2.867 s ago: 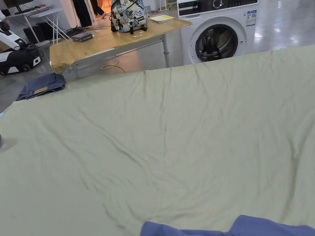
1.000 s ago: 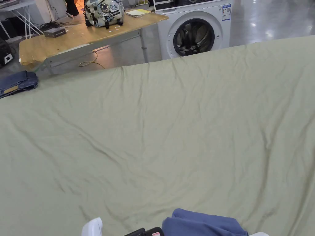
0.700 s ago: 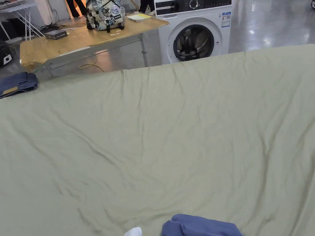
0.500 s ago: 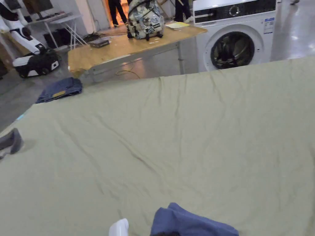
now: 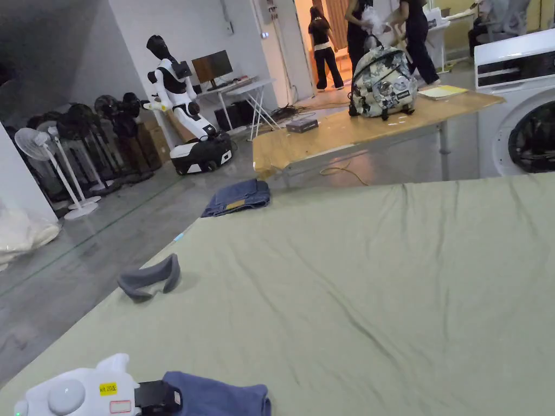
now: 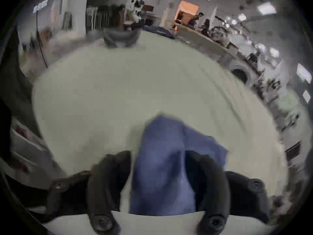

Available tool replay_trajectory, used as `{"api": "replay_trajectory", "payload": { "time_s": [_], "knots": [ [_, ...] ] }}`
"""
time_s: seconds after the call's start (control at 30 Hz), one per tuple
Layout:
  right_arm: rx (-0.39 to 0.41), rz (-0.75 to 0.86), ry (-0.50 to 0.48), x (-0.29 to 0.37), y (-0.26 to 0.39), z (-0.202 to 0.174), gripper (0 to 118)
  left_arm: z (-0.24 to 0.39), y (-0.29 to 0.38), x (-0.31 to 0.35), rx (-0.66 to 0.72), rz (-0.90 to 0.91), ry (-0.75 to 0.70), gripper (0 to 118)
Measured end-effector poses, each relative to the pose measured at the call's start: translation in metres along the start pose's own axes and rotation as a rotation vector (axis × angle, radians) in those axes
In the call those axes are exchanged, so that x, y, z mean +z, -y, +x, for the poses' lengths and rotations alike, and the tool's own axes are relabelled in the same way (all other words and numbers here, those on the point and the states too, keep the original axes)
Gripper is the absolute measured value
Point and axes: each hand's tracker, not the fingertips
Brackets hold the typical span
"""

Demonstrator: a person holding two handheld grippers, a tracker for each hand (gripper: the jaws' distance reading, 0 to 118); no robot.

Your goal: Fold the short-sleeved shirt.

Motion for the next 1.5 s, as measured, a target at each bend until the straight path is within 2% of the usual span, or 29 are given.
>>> {"api": "replay_trajectory", "payload": {
  "time_s": [0.03,0.1,0.13,0.27,0.43,0.53,0.6,0.67,0.7,0.73,0.77,0.8,0.83,0.9,0.97,1.0,1.07,1.17,1.5],
  "knots": [
    [0.026,0.021,0.02,0.005,-0.004,0.001,0,0.008,-0.008,0.011,-0.1,0.046,-0.126,78],
    [0.083,0.072,0.082,0.015,-0.015,0.001,0,0.018,-0.017,0.039,-0.184,0.225,-0.312,78],
    [0.113,0.101,0.14,0.02,-0.023,0.0,0,0.028,-0.021,0.061,-0.201,0.283,-0.29,78],
    [0.262,0.249,0.259,0.035,-0.054,-0.008,0,0.085,-0.008,0.146,-0.31,0.536,-0.086,78],
    [0.278,0.465,0.303,0.055,-0.108,-0.027,0,0.16,0.044,0.208,-0.45,0.837,0.149,78],
    [0.32,0.591,0.283,0.064,-0.13,-0.045,0,0.206,0.072,0.218,-0.419,0.918,0.295,78],
    [0.326,0.654,0.255,0.069,-0.138,-0.055,0,0.23,0.083,0.214,-0.4,0.937,0.353,78],
    [0.339,0.689,0.257,0.073,-0.141,-0.065,0,0.253,0.099,0.212,-0.398,0.96,0.341,78],
    [0.362,0.714,0.274,0.075,-0.139,-0.067,0,0.263,0.106,0.212,-0.397,0.961,0.335,74],
    [0.393,0.742,0.309,0.077,-0.135,-0.071,0,0.269,0.11,0.209,-0.412,0.96,0.323,63],
    [0.409,0.756,0.345,0.078,-0.131,-0.073,0,0.275,0.115,0.21,-0.42,0.958,0.3,44],
    [0.426,0.749,0.356,0.079,-0.127,-0.073,0,0.281,0.12,0.209,-0.414,0.947,0.275,18],
    [0.429,0.739,0.35,0.08,-0.122,-0.071,0,0.285,0.127,0.208,-0.425,0.952,0.262,6],
    [0.428,0.749,0.367,0.083,-0.11,-0.067,0,0.289,0.137,0.205,-0.449,0.944,0.254,0],
    [0.418,0.757,0.38,0.084,-0.103,-0.062,0,0.29,0.149,0.196,-0.46,0.946,0.277,0],
    [0.396,0.757,0.396,0.083,-0.101,-0.06,0,0.291,0.152,0.192,-0.421,0.951,0.277,0],
    [0.397,0.745,0.392,0.084,-0.099,-0.057,0,0.288,0.154,0.189,-0.419,0.919,0.372,0],
    [0.378,0.741,0.394,0.084,-0.101,-0.054,0,0.296,0.149,0.192,-0.421,0.902,0.319,0],
    [0.374,0.742,0.375,0.083,-0.101,-0.061,0,0.289,0.144,0.194,-0.379,0.891,0.367,0]
  ]
}}
